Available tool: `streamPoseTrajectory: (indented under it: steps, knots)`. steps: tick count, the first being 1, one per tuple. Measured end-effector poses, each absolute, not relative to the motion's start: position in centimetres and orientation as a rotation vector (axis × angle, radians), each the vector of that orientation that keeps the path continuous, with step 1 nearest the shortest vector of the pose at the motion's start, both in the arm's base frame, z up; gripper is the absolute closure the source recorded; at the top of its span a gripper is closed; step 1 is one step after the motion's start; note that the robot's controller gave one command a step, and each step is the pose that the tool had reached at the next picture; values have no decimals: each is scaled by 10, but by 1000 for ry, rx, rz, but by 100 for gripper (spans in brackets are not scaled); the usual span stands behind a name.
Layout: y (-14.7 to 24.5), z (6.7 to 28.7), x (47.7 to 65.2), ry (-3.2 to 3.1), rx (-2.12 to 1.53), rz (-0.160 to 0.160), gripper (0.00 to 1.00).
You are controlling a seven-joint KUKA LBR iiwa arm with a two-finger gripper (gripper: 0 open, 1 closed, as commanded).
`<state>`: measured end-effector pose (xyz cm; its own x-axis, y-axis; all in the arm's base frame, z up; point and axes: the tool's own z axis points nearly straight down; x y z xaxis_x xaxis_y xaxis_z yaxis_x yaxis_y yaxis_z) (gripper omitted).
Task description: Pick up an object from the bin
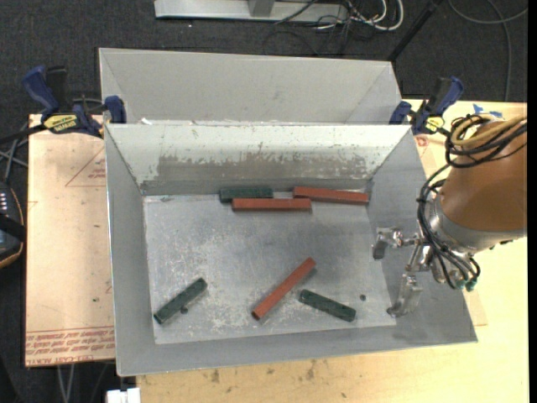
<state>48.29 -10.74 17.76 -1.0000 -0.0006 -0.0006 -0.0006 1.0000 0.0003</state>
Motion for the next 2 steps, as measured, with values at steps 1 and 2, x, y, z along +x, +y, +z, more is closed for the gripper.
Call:
streamPoseTrajectory:
  steps: [1, 2]
  knots:
    - [-32, 96, 494, 3135, -93, 0, 0]
    - [28, 120, 483, 3138, -236, 1, 0]
